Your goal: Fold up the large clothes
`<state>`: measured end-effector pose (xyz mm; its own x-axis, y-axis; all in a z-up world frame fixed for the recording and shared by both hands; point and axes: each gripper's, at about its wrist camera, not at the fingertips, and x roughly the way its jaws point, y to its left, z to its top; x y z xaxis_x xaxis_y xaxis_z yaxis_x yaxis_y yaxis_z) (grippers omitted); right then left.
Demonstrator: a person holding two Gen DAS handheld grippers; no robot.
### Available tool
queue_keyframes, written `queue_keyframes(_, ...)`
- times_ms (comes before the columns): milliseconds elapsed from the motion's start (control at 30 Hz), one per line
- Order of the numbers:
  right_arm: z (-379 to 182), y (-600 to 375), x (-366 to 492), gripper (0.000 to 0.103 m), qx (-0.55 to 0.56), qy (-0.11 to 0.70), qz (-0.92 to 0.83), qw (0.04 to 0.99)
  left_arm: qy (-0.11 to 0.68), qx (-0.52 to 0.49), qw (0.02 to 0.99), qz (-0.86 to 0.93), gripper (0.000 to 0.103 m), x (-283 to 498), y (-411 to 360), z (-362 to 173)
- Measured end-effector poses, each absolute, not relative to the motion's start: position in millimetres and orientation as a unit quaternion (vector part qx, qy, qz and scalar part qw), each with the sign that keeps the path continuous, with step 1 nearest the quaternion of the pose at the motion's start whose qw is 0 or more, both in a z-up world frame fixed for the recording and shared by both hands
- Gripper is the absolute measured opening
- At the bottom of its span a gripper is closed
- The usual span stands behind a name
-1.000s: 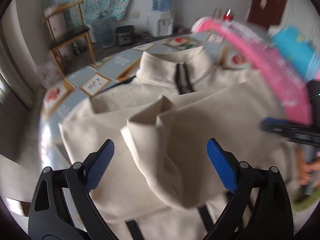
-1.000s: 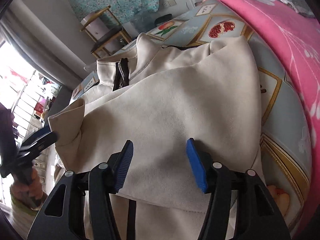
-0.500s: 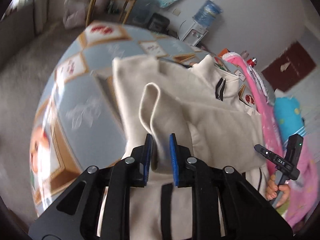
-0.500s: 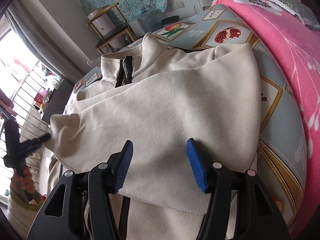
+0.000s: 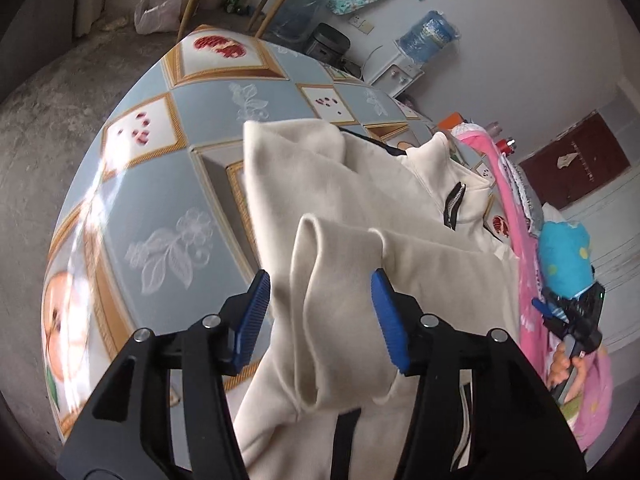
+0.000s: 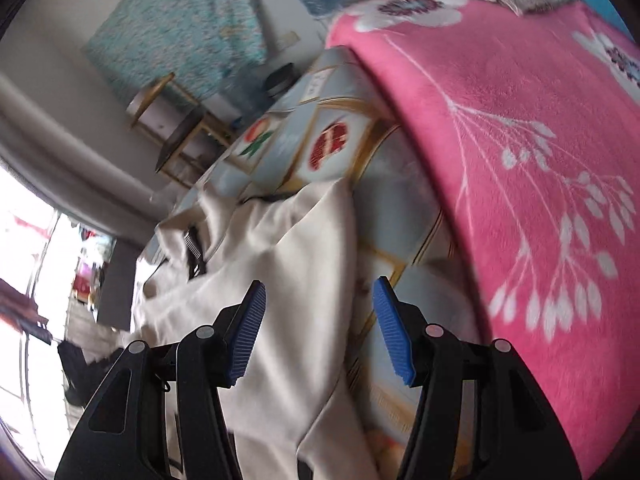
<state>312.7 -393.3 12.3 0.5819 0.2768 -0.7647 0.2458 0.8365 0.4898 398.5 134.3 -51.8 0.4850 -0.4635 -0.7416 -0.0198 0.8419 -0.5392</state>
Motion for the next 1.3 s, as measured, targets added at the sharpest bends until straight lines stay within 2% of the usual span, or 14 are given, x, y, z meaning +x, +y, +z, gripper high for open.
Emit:
queue_keyframes(100,2,-390,338,0.055,0.266,0.476,0.000,0.838,0.494,-0.213,0.834,-0.123,0.047,407,122,-51)
queue_keyframes(167,-3,-381,353,0.055,0.246,0.485,-0.001,0.839,0.497,-0.191,0.838,-0.121,0.032,411,115,-51)
queue_keyframes(233,-5,-371,362,0.049,0.216,0.489,-0.011,0.845,0.494,-0.167,0.845,-0.122,0.023,411,108,-49)
queue_keyframes(267,-6,-368,365,0.042,0.205,0.490,-0.014,0.847,0.490,-0.152,0.850,-0.124,0.015,410,103,-46)
queue_keyframes(300,-7,-364,368,0.026,0.189,0.492,-0.021,0.850,0.486,-0.141,0.853,-0.129,0.010,408,100,-44)
queue_keyframes(367,-8,-361,369,0.007,0.167,0.489,-0.030,0.856,0.473,-0.116,0.863,-0.135,0.008,404,92,-35)
queue_keyframes(400,-5,-361,366,0.006,0.167,0.478,-0.030,0.862,0.460,-0.108,0.869,-0.146,0.007,401,88,-26)
queue_keyframes(600,15,-373,347,0.005,0.198,0.424,-0.031,0.883,0.379,-0.140,0.895,-0.192,0.007,401,91,32)
queue_keyframes(767,-12,-388,354,0.005,0.227,0.441,-0.043,0.867,0.478,-0.150,0.854,-0.141,0.007,438,103,-34)
queue_keyframes(833,-13,-390,355,0.005,0.237,0.437,-0.040,0.867,0.480,-0.170,0.849,-0.140,0.007,439,109,-47)
queue_keyframes(1000,-5,-388,354,0.005,0.237,0.425,-0.037,0.873,0.451,-0.174,0.862,-0.153,0.007,433,108,-24)
queue_keyframes(1167,-23,-388,363,0.005,0.227,0.447,-0.039,0.864,0.500,-0.148,0.845,-0.120,0.009,443,103,-63)
queue_keyframes(1233,-14,-391,359,0.009,0.236,0.444,-0.033,0.864,0.496,-0.143,0.849,-0.114,0.014,439,105,-56)
queue_keyframes(1300,2,-392,349,0.026,0.218,0.432,-0.061,0.873,0.487,-0.136,0.857,-0.099,0.018,432,110,-46)
